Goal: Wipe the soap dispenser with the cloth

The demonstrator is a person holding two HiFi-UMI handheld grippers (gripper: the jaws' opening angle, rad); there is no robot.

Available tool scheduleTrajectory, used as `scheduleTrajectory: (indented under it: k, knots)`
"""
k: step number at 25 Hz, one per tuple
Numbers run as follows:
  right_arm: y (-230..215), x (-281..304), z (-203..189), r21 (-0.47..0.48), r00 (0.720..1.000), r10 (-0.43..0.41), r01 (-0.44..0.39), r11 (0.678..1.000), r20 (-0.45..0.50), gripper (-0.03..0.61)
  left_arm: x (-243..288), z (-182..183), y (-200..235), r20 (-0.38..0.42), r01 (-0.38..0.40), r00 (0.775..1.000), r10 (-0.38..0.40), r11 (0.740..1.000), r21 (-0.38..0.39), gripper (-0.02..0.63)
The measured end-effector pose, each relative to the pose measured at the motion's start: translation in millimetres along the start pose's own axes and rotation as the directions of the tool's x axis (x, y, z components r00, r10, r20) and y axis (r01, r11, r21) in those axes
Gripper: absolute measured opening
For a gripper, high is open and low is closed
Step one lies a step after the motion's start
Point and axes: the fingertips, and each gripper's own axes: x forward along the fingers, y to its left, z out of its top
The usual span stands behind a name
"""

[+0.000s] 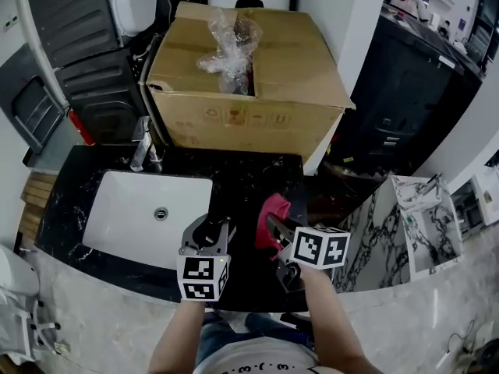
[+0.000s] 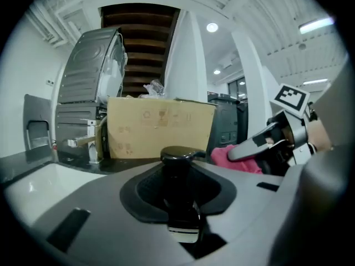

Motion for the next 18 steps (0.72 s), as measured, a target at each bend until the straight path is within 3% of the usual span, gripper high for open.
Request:
scheduleTrajectory:
  k: [3, 6, 8, 11, 13, 18]
  knots:
    - [-2.3, -1.7, -0.4, -0.005, 1.000, 0.007, -0.007, 1.000, -0.006, 0.049, 5.1, 1.1, -14.2, 0.016, 0.127, 0.992, -0.128, 0.991, 0.038, 0.104]
    - [-3.3, -4.3, 3.4, -0.003, 1.000, 0.007, -0.007, 1.000, 0.006, 0.049, 9.5, 3.0, -33.2, 0.025, 0.301, 0.952, -0.304, 0.949, 0.090, 0.105]
    - [-4.9, -6.0, 5.9, 0.006, 1.000, -0.005, 0.005, 1.000, 0.020, 0.049, 9.3, 4.0, -47.1, 0.019, 0.425, 0.902, -0.431, 0.894, 0.141, 0.106]
    - [-8.7, -8.9, 7.2, 0.035, 0.999, -0.035, 0.034, 0.999, 0.040, 0.049, 3.6, 2.9, -67.0, -0.008, 0.594, 0.796, -0.606, 0.778, 0.203, 0.106]
    - [-7.9, -9.9, 5.3, 0.051, 0.998, -0.048, 0.046, 0.998, 0.046, 0.049, -1.6, 1.5, -71.6, -0.014, 0.672, 0.729, -0.685, 0.712, 0.203, 0.106]
    - [4.1, -12.6, 0.1, 0.047, 0.996, -0.070, 0.067, 0.997, 0.058, 0.049, -15.1, 3.3, -53.7, 0.069, 0.779, 0.616, -0.785, 0.620, 0.092, 0.109]
